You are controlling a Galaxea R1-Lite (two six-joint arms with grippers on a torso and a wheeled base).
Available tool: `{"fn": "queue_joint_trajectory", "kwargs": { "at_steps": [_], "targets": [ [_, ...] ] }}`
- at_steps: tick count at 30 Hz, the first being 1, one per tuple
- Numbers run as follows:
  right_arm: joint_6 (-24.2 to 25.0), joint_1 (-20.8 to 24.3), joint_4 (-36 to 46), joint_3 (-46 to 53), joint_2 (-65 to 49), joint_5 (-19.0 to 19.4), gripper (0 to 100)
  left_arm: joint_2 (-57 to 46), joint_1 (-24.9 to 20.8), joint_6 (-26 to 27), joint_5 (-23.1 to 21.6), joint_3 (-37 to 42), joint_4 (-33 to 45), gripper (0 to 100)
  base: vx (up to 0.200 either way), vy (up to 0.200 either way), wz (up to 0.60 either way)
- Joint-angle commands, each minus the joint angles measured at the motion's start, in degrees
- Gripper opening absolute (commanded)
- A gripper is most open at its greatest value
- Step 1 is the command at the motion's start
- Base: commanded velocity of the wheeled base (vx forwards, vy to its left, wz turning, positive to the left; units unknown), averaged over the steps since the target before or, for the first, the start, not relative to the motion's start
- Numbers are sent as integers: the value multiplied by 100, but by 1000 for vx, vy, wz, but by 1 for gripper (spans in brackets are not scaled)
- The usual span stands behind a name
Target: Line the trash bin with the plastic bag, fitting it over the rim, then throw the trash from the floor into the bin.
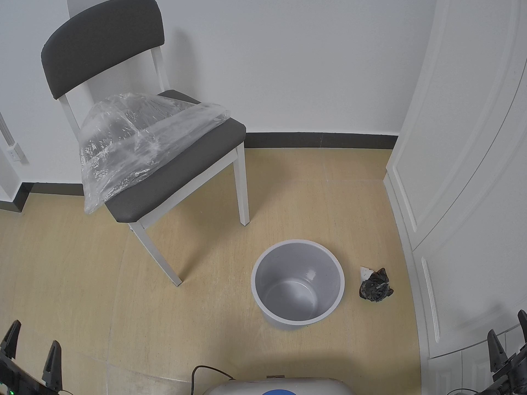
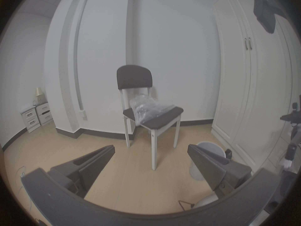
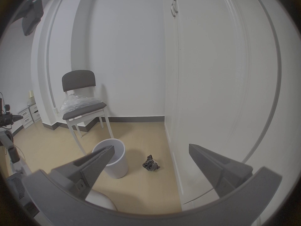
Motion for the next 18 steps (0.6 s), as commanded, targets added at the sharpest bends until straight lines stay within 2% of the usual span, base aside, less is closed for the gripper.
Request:
{"fn": "queue_joint_trajectory", "kwargs": {
  "at_steps": [1, 2, 3, 5, 9, 12, 13, 14, 18],
  "targets": [
    [-38, -1, 3, 101, -93, -37, 100, -93, -13, -167, -94, -429, -553, 100, 0, 0, 0],
    [-38, -1, 3, 101, -93, -37, 100, -93, -13, -167, -94, -429, -553, 100, 0, 0, 0],
    [-284, -1, -6, 101, -93, 24, 100, -40, -22, -141, -375, -745, -421, 100, 0, 0, 0],
    [-310, -1, 3, 101, -93, 42, 100, -40, -13, -61, -577, -842, -131, 100, 0, 0, 0],
    [-161, -1, -32, 101, -93, 33, 100, -40, -13, -53, -630, -868, 159, 100, 0, 0, 0],
    [252, -1, -322, -382, -75, 68, 100, -40, -13, -53, -647, -938, 124, 100, 0, 0, 0],
    [639, -45, -348, -927, 110, 183, 100, -22, -22, -44, -656, -1070, 168, 100, 0, 0, 0],
    [736, -89, -243, -1085, 276, 270, 100, 4, -31, -44, -665, -1149, 185, 100, 0, 0, 0],
    [331, -28, -181, -1217, 909, 455, 100, 338, -66, -9, -805, -1413, 150, 100, 0, 0, 0]
  ]
}}
